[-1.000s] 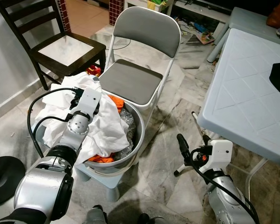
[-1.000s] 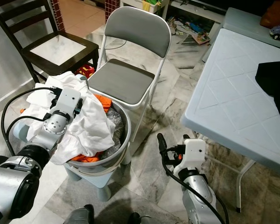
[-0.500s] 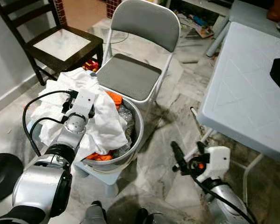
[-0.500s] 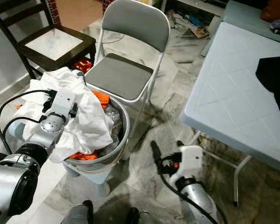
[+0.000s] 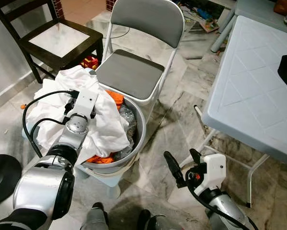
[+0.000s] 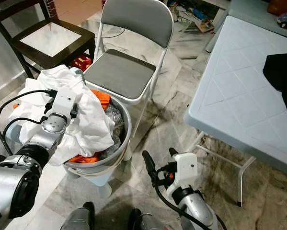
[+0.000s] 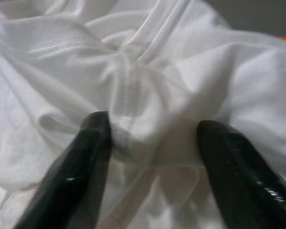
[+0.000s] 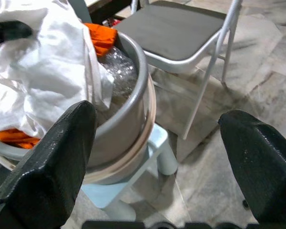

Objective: Hang hanger

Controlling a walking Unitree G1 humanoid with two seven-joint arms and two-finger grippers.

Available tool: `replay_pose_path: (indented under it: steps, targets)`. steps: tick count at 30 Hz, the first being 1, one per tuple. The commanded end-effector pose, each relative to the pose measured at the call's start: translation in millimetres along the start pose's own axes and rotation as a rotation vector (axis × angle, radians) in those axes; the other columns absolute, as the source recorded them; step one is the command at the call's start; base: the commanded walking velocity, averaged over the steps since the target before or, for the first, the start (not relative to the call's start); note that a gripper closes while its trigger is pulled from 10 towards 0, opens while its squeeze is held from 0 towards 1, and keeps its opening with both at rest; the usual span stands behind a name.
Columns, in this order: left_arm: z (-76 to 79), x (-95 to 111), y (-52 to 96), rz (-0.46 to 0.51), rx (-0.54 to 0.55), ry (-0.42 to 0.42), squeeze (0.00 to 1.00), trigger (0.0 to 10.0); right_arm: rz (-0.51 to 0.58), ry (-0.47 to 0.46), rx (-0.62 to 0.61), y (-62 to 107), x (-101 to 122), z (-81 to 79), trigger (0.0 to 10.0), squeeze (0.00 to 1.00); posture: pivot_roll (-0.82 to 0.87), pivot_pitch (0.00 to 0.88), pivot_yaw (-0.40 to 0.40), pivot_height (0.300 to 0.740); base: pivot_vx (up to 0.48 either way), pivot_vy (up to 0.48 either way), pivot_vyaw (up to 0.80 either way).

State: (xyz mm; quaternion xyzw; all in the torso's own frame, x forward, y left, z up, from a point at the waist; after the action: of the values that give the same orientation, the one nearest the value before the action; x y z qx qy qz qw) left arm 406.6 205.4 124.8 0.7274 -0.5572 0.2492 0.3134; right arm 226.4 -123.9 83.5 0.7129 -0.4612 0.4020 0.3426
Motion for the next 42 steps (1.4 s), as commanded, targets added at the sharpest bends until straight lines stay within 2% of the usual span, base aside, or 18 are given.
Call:
replay_pose_path:
  steps: [1, 8, 22, 29, 42]
  targets:
    - [3.0, -7, 1.1, -0.029, -0.009, 0.002, 0.0, 0.0, -0.004, 0.013, -0.022, 3.5, 2, 4.2, 10.0, 0.84, 0.09, 0.255, -0.152, 0.74, 0.0, 0.0, 0.0]
    - [1.6, -8, 1.5, -0.025, 0.001, -0.003, 0.0, 0.0, -0.001, 0.02, -0.031, 0.1, 3, 5.8, 10.0, 0.85, 0.1, 0.251, -0.153, 0.74, 0.0, 0.0, 0.0]
    - [6.2, 0, 5.4, 0.073, 0.061, 0.027, 0.0, 0.0, 0.011, 0.039, -0.041, -11.2, 8, 13.2, 10.0, 0.85, 0.15, 0.23, -0.172, 0.74, 0.0, 0.0, 0.0]
    - [1.0, -1, 5.6, 0.084, 0.09, 0.032, 0.0, 0.0, 0.014, 0.053, -0.037, -15.6, 11, 16.1, 10.0, 0.85, 0.16, 0.218, -0.174, 0.74, 0.0, 0.0, 0.0]
    - [3.8, 5, 7.4, 0.134, 0.09, 0.044, 0.0, 0.0, 0.029, 0.059, -0.054, -20.3, 12, 20.7, 10.0, 0.85, 0.17, 0.214, -0.168, 0.74, 0.0, 0.0, 0.0]
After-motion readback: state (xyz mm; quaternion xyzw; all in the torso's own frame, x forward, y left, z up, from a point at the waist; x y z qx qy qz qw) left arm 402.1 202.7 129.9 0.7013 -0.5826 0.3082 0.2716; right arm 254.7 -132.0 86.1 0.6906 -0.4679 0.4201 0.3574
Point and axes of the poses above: a point about 5 cm out from each wrist's last joint towards the gripper, its own y axis pointing back from the gripper into the wrist, its own x axis along the axis of the wrist's last joint, z = x × y, the point moved 2 cm from there along -y, pointing out of the wrist towards the gripper, and after that the axes turned 15 degrees about -y, right-handed, at the moved point
